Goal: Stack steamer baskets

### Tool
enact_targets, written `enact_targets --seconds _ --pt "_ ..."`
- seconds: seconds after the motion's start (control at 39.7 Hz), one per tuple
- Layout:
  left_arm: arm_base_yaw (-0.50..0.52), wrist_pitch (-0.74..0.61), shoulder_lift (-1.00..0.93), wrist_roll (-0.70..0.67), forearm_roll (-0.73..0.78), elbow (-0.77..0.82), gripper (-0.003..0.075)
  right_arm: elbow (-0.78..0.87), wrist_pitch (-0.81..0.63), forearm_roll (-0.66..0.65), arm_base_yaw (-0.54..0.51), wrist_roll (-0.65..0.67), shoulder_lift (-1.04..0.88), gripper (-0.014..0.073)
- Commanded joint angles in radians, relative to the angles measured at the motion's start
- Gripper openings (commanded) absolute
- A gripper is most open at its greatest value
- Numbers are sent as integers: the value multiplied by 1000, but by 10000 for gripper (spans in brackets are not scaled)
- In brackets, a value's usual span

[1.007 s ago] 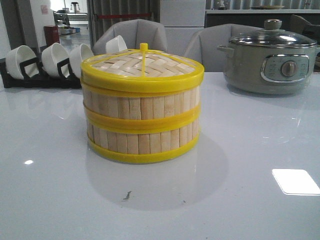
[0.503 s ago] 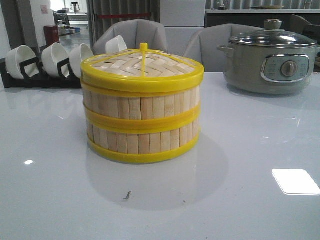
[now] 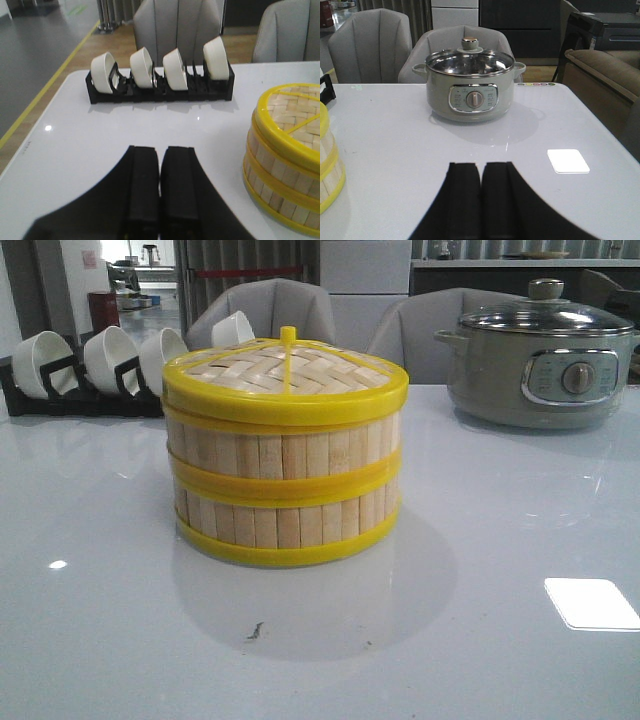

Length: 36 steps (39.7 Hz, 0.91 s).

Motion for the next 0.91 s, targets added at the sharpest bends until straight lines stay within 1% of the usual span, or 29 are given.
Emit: enact_targets --seconds 0.0,0.1,0.2,0.3,0.5,0.53,0.58,0.73,0.88 --pt "-7 -172 -79 2 -4 55 85 -29 -97 -10 -3 -9 9 75" --pt "-7 -274 -157 0 -32 163 85 -29 -97 -10 -3 -9 9 75" --pt "-7 -344 -225 0 -78 267 85 -29 -97 -10 -3 -9 9 75" --pt "-7 -385 -297 0 -122 371 85 -29 -97 -10 -3 -9 9 75" --pt "4 -441 -421 0 -131 534 85 -29 -97 -10 -3 -9 9 75" --pt "4 -454 -434 0 -132 544 85 -29 -97 -10 -3 -9 9 75" --pt "4 -419 -456 0 -135 540 85 -29 -97 -10 -3 -9 9 75" --pt "4 -418 -492 2 -104 542 85 -29 -96 -10 -3 -9 9 75" --pt "4 -392 -525 2 -104 542 85 -29 -95 -10 -3 -9 9 75"
